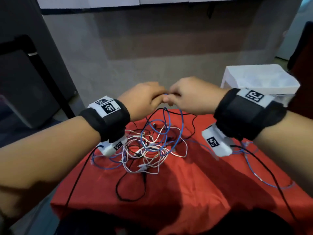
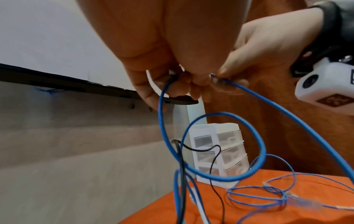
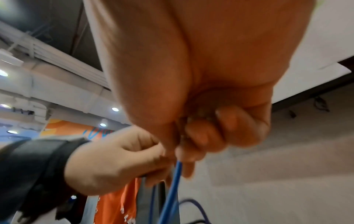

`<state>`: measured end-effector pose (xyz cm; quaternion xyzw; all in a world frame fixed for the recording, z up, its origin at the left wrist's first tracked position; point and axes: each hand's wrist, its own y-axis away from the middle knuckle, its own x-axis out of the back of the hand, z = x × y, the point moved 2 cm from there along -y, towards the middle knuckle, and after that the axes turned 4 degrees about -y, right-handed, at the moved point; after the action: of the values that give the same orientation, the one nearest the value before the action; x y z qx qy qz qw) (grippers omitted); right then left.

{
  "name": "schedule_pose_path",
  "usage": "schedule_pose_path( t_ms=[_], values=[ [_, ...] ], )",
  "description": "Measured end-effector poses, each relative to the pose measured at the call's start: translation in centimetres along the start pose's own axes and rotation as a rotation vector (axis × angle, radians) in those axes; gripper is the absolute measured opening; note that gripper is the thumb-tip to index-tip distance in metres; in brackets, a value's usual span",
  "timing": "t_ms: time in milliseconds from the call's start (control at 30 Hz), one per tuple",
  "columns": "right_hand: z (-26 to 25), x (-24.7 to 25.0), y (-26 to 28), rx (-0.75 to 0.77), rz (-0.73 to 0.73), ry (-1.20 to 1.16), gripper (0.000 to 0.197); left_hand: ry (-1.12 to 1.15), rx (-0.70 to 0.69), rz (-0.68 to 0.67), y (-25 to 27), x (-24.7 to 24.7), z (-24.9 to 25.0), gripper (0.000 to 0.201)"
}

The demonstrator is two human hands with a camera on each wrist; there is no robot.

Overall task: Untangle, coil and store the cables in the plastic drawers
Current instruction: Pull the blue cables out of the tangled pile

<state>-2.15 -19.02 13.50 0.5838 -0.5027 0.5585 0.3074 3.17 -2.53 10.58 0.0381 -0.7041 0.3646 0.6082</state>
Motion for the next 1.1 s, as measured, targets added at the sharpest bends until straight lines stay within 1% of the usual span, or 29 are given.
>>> schedule_pose_path(
  t_ms=[33,67,167,267,300,333,367,433,467,500,533,567,600,633,667,700,733,767,800,867,967,1033,1100],
  values=[
    [0.1,0.0,-0.1,0.013,0.003,-0.013,0.037,0.018,0.020,0.001,0.1,0.2,0.0,0.027],
    [0.6,0.3,0.0,0.025,0.042,-0.021,0.037,0.050,0.063,0.003,0.5,0.1,-0.4,0.027],
    [2.9,2.4,1.1,0.021,0.245,-0.032,0.037,0.096,0.255,-0.028,2.5,-1.1,-3.2,0.030],
    [6.1,5.5,3.2,-0.095,0.512,-0.128,0.036,0.074,0.447,-0.136,5.4,-3.1,-7.0,0.034],
    [7.1,6.2,4.0,-0.141,0.563,-0.162,0.036,0.084,0.500,-0.163,6.1,-3.7,-7.8,0.036],
    [7.9,6.4,4.4,-0.187,0.558,-0.167,0.036,0.097,0.532,-0.179,6.6,-4.0,-8.4,0.037],
    [8.5,6.1,4.6,-0.228,0.479,-0.137,0.037,0.104,0.545,-0.175,6.8,-4.1,-8.7,0.037],
    [9.1,4.1,4.5,-0.293,0.170,-0.039,0.037,0.103,0.531,-0.102,6.1,-3.7,-8.6,0.034],
    [9.0,3.1,4.5,-0.323,0.046,0.018,0.037,0.108,0.516,-0.052,5.4,-3.2,-8.3,0.033],
    [8.7,2.3,4.4,-0.328,-0.003,0.078,0.042,0.105,0.491,-0.016,4.6,-2.7,-7.8,0.032],
    [8.2,1.9,4.1,-0.318,0.024,0.122,0.055,0.087,0.459,-0.004,3.9,-2.2,-7.1,0.031],
    [7.4,1.7,3.8,-0.288,0.097,0.140,0.070,0.055,0.427,-0.011,3.2,-1.7,-6.3,0.029],
    [6.1,1.6,3.4,-0.234,0.177,0.146,0.080,0.019,0.386,-0.026,2.5,-1.4,-5.3,0.028],
    [4.6,1.5,2.9,-0.154,0.226,0.144,0.081,-0.016,0.336,-0.043,2.0,-1.1,-4.2,0.026],
    [3.1,1.0,2.3,-0.073,0.229,0.143,0.074,-0.045,0.278,-0.061,1.4,-0.8,-3.1,0.025],
    [1.8,0.5,1.6,-0.015,0.195,0.140,0.063,-0.068,0.223,-0.070,1.0,-0.5,-2.1,0.024],
    [0.8,-0.1,0.9,0.011,0.143,0.123,0.049,-0.078,0.181,-0.065,0.6,-0.2,-1.2,0.023],
    [0.0,-0.6,0.3,0.006,0.096,0.086,0.036,-0.075,0.154,-0.054,0.3,0.1,-0.6,0.023],
    [-0.4,-1.0,-0.1,-0.007,0.067,0.043,0.026,-0.060,0.144,-0.046,0.1,0.3,-0.4,0.022],
    [-0.6,-0.9,-0.4,-0.022,0.079,-0.026,0.024,-0.012,0.164,-0.051,0.4,0.4,-0.6,0.025],
    [0.5,0.3,0.0,-0.042,0.163,-0.159,0.028,0.010,0.230,-0.069,1.8,-0.8,-2.4,0.029],
    [1.6,1.6,0.9,-0.084,0.268,-0.318,0.029,0.020,0.335,-0.098,3.4,-2.0,-4.3,0.031],
    [3.0,3.2,2.1,-0.133,0.414,-0.438,0.030,0.008,0.442,-0.123,5.2,-3.2,-6.5,0.033]
  ],
)
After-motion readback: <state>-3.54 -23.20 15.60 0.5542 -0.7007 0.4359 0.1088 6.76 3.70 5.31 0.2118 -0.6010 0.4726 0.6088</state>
